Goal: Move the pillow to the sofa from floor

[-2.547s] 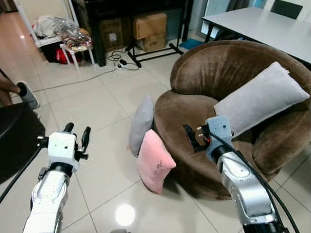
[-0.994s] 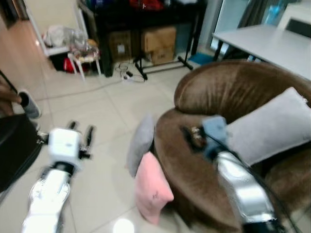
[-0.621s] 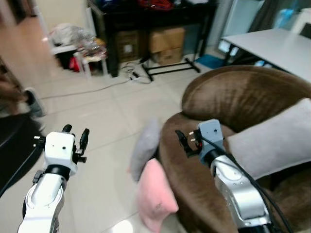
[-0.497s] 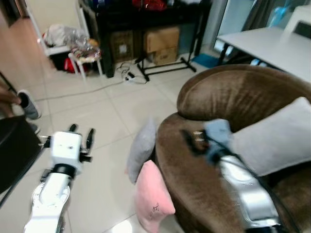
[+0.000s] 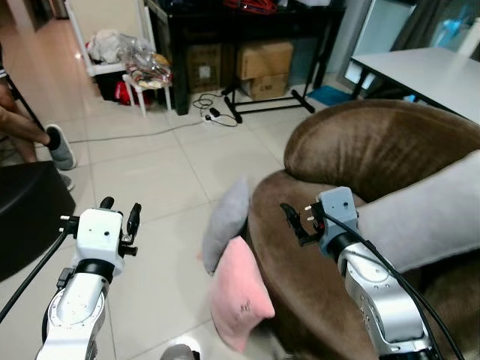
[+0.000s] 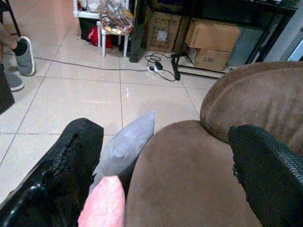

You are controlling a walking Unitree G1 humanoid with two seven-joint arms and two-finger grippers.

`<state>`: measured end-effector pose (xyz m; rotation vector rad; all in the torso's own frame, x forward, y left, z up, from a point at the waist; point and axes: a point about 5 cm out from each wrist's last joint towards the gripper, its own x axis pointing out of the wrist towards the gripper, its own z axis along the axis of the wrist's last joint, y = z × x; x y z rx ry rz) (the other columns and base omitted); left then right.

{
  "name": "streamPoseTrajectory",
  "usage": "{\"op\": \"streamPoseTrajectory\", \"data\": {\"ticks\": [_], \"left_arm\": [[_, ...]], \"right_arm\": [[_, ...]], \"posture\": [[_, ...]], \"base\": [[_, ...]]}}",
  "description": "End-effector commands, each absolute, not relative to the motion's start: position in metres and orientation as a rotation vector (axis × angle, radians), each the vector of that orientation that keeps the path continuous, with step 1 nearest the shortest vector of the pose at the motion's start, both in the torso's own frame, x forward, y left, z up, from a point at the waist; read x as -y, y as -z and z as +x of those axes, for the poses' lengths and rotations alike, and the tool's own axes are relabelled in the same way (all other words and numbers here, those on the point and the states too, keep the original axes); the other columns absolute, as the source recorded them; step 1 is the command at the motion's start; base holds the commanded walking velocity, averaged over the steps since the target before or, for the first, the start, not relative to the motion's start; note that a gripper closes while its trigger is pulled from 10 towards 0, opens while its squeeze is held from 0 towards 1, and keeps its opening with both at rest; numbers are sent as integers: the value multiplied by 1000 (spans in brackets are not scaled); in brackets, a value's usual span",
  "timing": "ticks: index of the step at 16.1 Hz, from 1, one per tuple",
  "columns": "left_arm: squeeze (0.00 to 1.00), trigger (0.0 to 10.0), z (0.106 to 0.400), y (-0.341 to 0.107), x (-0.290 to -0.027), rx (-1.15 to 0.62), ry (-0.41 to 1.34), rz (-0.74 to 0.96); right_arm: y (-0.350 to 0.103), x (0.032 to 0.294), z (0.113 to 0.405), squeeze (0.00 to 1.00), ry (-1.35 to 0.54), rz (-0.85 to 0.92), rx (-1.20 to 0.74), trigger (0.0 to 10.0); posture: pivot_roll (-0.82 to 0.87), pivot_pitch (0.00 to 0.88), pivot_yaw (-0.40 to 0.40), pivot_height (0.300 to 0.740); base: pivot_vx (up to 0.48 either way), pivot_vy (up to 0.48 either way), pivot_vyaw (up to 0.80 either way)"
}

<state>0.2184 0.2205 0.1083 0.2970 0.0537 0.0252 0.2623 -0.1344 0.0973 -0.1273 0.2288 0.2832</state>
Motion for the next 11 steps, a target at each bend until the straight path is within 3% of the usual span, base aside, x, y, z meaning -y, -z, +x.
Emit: {"op": "streamPoseTrajectory", "data": {"ticks": [1,11], "left_arm": [[0,10000,218,-107,-221,-58,-31,303],[0,10000,218,-103,-220,-56,-51,299]], "right_arm": [[-99,137,264,0,-273,-134,-223,10000],[-99,136,266,0,-296,-160,-229,10000]], "posture": [[22,0,-47,635],[20,0,-62,535]], "base": [[0,0,0],[0,0,0]]}}
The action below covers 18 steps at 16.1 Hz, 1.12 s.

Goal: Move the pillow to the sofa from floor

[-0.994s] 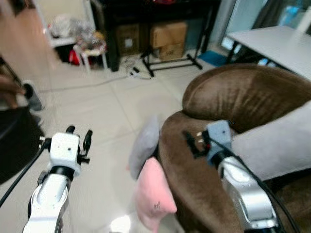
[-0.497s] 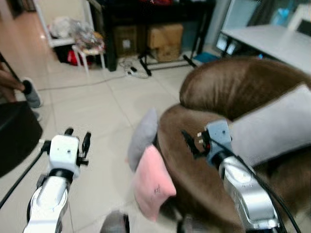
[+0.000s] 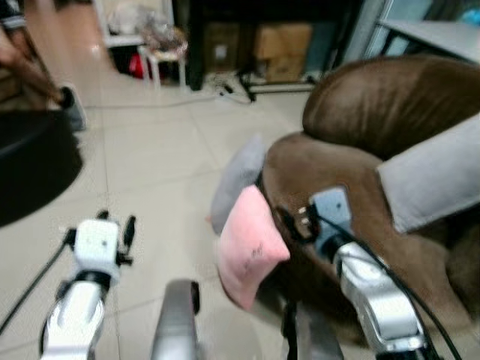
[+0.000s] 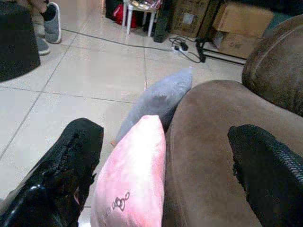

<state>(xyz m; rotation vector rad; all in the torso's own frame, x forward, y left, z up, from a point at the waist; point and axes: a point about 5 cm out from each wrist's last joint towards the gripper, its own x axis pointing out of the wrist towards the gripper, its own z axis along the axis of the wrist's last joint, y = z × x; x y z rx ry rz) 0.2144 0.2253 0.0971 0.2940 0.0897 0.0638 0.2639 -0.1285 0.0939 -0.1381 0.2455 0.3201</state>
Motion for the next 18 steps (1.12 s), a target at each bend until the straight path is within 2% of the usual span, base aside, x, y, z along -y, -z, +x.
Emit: {"op": "streamPoseTrajectory", "data": {"ticks": [1,6,10,14,18], "left_arm": [[0,10000,218,-103,-220,-53,-51,297],[0,10000,217,-101,-222,-52,-58,278],[0,10000,216,-91,-227,-70,-75,273],[0,10000,214,-83,-234,-85,-107,278],[0,10000,212,-74,-242,-93,-120,278]], "right_arm": [[-100,136,266,0,-297,-158,-224,10000],[-100,135,267,0,-305,-186,-225,10000],[-97,138,269,0,-293,-223,-236,10000],[-91,153,271,0,-171,-216,-224,10000],[-84,155,264,0,-182,-208,-234,10000]], "posture": [[20,0,-62,525],[17,0,-65,521],[20,0,-80,521],[19,0,-79,521],[17,0,-80,521]], "base": [[0,0,0],[0,0,0],[0,337,0],[0,382,0],[0,383,0]]}}
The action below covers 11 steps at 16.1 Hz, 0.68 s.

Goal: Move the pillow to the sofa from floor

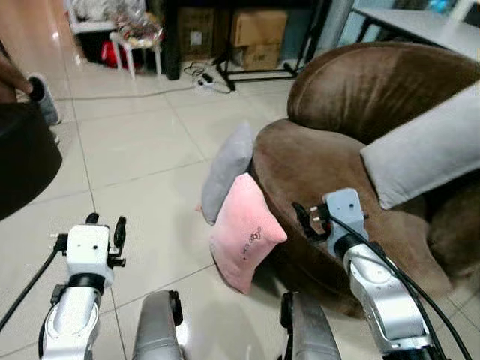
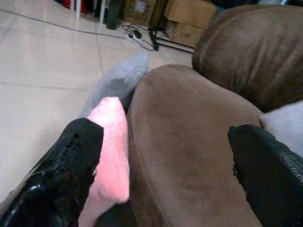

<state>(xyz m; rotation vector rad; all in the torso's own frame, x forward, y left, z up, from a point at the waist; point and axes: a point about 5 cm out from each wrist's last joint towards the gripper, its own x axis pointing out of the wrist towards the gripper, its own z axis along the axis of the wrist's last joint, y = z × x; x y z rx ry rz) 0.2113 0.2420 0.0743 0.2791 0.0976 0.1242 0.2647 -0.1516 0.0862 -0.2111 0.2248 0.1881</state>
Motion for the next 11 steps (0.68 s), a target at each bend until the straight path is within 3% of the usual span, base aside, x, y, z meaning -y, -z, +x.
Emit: {"op": "streamPoseTrajectory", "data": {"ticks": [1,9,11], "left_arm": [[0,10000,212,-72,-243,-96,-122,277],[0,10000,212,-59,-249,-105,-125,272],[0,10000,212,-54,-253,-96,-135,259]], "right_arm": [[-84,152,264,0,-193,-202,-232,10000],[-82,147,265,0,-220,-207,-230,10000],[-82,147,265,0,-225,-208,-229,10000]], "posture": [[17,0,-80,521],[24,0,-91,521],[23,0,-92,521]], "base": [[0,386,0],[0,384,0],[0,0,0]]}}
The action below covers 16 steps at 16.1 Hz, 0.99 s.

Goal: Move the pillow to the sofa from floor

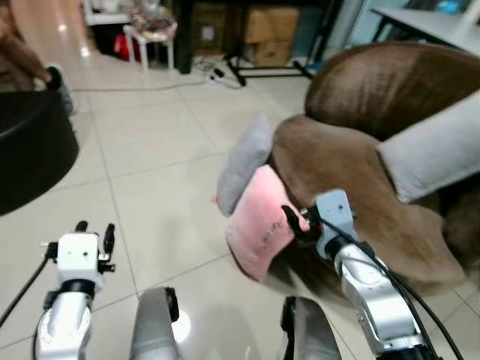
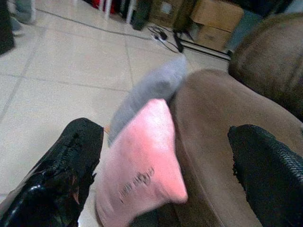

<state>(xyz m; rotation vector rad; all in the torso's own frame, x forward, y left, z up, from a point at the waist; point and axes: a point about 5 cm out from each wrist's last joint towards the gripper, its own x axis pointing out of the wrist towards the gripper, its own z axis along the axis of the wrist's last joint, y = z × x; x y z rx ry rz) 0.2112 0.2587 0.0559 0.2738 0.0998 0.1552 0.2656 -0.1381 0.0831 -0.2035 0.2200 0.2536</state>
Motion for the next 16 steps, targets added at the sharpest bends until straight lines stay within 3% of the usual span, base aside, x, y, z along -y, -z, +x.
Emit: {"op": "streamPoseTrajectory", "data": {"ticks": [1,5,12,16], "left_arm": [[0,10000,213,-57,-252,-87,-133,252],[0,10000,212,-62,-249,-63,-117,238],[0,10000,210,-75,-237,-36,-97,223],[0,10000,210,-83,-232,-33,-92,221]], "right_arm": [[-82,147,265,0,-229,-208,-229,10000],[-83,146,266,0,-237,-202,-231,10000],[-84,144,266,0,-268,-242,-220,10000],[-84,142,266,0,-270,-230,-223,10000]], "posture": [[23,0,-92,521],[25,0,-98,521],[23,0,-96,521],[24,0,-97,521]], "base": [[0,0,0],[0,0,0],[307,0,0],[333,0,600]]}}
